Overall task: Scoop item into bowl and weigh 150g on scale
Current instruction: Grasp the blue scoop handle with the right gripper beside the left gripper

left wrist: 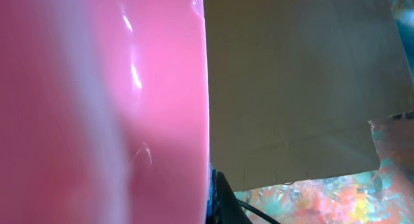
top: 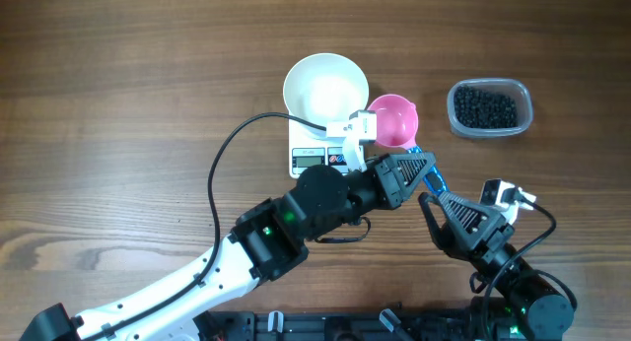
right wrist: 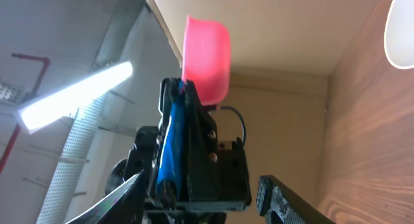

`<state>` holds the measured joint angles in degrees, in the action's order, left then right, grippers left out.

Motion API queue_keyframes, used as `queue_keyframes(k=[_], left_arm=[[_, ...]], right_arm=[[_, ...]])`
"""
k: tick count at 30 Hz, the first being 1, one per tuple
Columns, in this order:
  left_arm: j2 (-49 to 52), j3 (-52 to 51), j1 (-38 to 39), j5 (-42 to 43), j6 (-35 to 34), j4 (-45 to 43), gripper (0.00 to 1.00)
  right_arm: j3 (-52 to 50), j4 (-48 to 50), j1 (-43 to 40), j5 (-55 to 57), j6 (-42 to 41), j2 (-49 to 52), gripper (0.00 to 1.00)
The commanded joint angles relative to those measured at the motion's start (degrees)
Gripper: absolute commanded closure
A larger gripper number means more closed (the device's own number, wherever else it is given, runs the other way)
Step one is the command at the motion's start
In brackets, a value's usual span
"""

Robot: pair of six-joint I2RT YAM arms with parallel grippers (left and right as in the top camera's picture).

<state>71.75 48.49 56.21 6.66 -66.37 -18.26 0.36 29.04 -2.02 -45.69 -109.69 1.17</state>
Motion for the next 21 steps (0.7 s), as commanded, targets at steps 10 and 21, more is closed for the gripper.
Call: queue_keyframes(k=[10, 21], left_arm=[[0.3, -0.2, 0.4, -1.0, -0.1, 2.0, 0.96], [1.2, -0.2, 3.4, -5.0, -0.1, 1.7, 0.96]], right_arm=[[-0.1, 0.1, 0.2, 3.3, -2.8, -0.3, 0.50], [-0.1, 0.1, 0.2, 3.1, -4.4, -0.3, 0.51]])
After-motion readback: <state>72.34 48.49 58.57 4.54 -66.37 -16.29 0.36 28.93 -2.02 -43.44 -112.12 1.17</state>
